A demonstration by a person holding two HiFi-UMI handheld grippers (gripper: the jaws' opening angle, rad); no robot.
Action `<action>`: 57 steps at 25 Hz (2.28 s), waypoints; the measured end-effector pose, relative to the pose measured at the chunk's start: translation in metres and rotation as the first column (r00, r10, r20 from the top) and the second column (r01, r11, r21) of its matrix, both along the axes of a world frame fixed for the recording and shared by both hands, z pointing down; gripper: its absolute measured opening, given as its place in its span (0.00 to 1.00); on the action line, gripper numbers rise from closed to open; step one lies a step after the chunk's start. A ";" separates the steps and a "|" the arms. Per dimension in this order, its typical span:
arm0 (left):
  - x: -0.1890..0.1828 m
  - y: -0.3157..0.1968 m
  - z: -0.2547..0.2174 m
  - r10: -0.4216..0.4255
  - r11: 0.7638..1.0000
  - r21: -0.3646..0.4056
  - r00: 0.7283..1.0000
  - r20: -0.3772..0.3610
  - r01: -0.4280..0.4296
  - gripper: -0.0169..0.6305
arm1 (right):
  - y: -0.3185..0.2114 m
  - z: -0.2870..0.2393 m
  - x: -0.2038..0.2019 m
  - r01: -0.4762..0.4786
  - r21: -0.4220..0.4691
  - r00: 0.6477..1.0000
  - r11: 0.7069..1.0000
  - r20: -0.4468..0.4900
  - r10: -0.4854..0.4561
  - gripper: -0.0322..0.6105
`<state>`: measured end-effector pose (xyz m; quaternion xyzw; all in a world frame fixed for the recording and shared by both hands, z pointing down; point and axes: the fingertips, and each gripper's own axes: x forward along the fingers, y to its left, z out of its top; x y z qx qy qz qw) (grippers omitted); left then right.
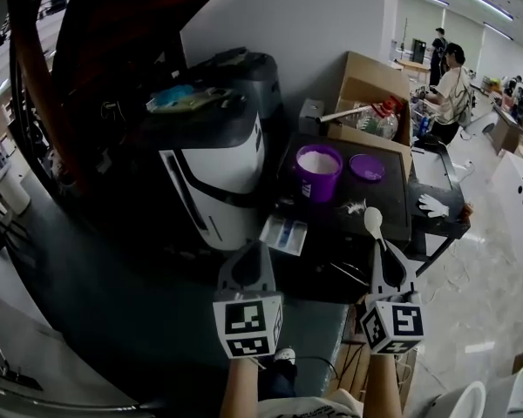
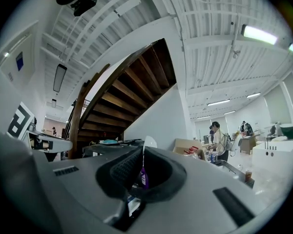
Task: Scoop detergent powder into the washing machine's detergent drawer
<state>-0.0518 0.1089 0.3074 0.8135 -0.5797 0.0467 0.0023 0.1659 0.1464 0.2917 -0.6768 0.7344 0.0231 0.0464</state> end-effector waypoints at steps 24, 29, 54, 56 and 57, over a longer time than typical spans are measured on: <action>-0.017 -0.158 0.022 0.062 0.996 -0.057 0.998 -0.025 -0.064 0.03 | -0.146 0.009 -0.022 -0.061 -0.048 0.998 0.997 -0.011 0.061 0.08; -0.013 -0.178 0.027 0.049 0.996 -0.069 0.999 -0.023 -0.050 0.03 | -0.170 0.015 -0.020 -0.041 -0.063 0.999 0.997 -0.011 0.040 0.08; 0.051 -0.351 0.046 -0.071 0.988 -0.134 0.997 0.039 0.076 0.03 | -0.376 0.058 0.021 0.248 -0.313 0.964 0.917 -0.012 -0.265 0.08; 0.054 -0.360 0.050 -0.079 0.986 -0.143 0.996 0.047 0.085 0.03 | -0.386 0.064 0.022 0.271 -0.339 0.956 0.901 -0.019 -0.294 0.08; 0.055 -0.364 0.051 -0.083 0.985 -0.147 0.995 0.050 0.089 0.03 | -0.390 0.066 0.022 0.282 -0.353 0.951 0.892 -0.022 -0.309 0.08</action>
